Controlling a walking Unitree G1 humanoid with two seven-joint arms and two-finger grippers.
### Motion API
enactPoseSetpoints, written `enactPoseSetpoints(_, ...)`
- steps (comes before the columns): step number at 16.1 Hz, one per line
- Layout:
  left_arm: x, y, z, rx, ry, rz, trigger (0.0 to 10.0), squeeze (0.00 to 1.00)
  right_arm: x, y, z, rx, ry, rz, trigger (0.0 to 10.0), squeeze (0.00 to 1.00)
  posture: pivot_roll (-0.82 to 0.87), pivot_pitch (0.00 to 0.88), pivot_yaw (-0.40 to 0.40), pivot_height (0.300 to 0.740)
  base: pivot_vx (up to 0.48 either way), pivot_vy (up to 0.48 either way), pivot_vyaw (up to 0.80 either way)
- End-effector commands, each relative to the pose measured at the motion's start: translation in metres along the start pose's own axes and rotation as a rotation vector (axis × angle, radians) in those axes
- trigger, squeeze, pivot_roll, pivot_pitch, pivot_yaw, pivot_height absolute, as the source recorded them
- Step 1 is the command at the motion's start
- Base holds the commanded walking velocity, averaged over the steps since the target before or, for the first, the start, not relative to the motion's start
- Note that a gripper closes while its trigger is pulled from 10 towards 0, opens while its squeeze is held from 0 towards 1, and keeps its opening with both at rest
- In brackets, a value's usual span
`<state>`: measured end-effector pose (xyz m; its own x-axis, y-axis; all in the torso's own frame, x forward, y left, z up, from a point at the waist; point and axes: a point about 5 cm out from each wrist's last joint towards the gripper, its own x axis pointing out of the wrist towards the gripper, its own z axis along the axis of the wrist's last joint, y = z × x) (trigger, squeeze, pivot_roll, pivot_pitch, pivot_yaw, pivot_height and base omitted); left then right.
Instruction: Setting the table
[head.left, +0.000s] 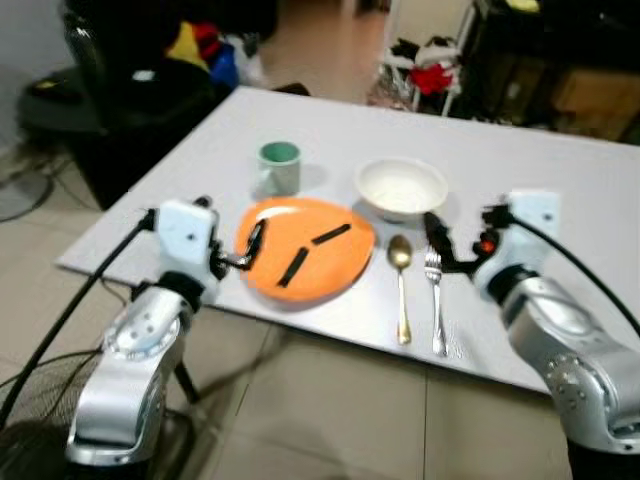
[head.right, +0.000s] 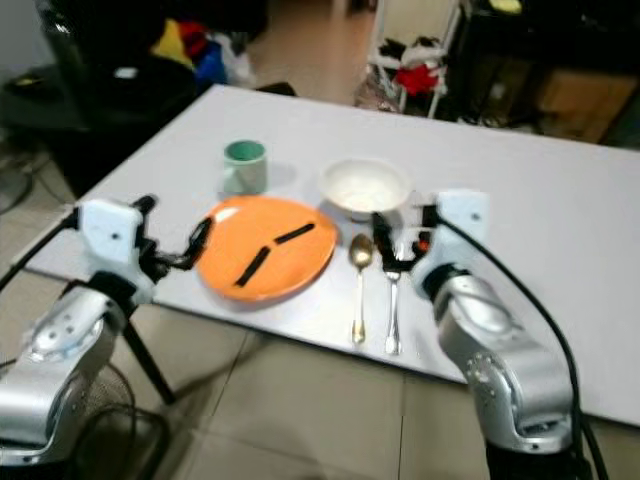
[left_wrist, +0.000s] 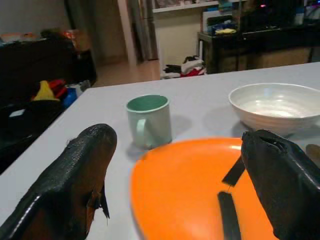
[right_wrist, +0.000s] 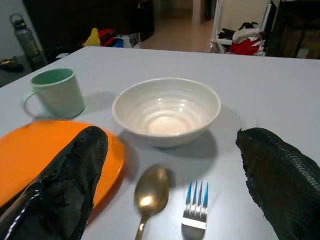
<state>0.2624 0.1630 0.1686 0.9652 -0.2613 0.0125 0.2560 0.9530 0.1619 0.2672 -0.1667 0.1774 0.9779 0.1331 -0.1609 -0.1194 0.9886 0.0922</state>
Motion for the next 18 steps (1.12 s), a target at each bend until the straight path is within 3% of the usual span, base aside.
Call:
enactPoseSetpoints(1,-0.003,0.007,-0.002,0.006,0.015,0.022,10.0,0.00,0.001,0.007,0.006,0.005,-0.030,0.027,10.0,1.00,0.08,0.000,0.006,0.740,0.401,0.000,0.00)
enactPoseSetpoints(8,-0.003,0.008,-0.001,0.014,0.017,0.016,10.0,0.00,0.003,0.004,0.013,0.005,-0.031,0.066,10.0,1.00,0.08,0.000,0.005,0.740,0.400,0.000,0.00)
enactPoseSetpoints(11,-0.005,0.007,-0.001,0.014,0.011,-0.008,10.0,0.00,0.006,-0.005,0.020,0.009,-0.007,0.059,10.0,1.00,0.08,0.000,0.005,0.740,0.219,0.000,0.00)
enactPoseSetpoints(14,-0.006,-0.001,0.001,0.032,0.014,-0.118,10.0,0.00,0.011,-0.029,0.026,0.009,0.080,-0.013,10.0,1.00,0.07,0.000,0.011,0.740,0.000,0.000,0.00)
enactPoseSetpoints(18,-0.007,-0.013,0.008,0.050,0.040,-0.395,10.0,0.00,0.015,-0.082,0.040,0.111,0.253,-0.160,10.0,1.00,0.07,0.000,0.019,0.740,0.000,0.000,0.00)
